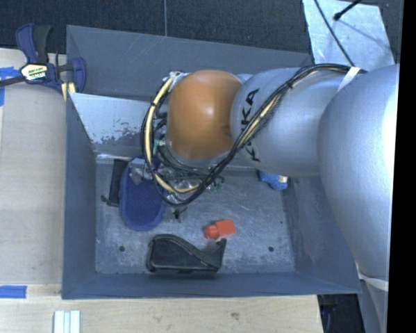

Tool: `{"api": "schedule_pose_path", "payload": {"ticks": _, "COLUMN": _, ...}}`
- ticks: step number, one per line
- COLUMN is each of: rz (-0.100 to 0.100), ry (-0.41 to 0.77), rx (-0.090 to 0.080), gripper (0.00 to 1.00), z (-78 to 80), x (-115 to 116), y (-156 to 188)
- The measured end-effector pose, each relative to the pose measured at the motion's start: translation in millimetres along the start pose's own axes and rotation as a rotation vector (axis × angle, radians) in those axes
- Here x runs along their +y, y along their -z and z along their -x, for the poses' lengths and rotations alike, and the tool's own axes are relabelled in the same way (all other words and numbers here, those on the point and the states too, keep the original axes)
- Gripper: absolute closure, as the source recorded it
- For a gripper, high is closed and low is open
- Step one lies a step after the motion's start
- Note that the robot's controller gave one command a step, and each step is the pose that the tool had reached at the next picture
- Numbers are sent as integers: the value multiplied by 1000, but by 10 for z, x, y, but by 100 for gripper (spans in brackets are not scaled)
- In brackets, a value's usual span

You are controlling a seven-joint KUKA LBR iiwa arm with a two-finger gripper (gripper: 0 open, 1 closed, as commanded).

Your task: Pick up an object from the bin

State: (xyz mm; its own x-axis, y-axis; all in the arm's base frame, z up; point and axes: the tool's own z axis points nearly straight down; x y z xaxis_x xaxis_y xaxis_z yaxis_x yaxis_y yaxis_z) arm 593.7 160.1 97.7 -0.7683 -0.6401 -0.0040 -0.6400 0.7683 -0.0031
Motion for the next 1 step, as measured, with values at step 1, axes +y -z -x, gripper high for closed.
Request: {"api": "schedule_pose_path", "payload": {"ticks": 1, "rz": 3, "ry": 80, "rx": -6, "gripper": 0, "z": 124, "x": -62, "y": -257}}
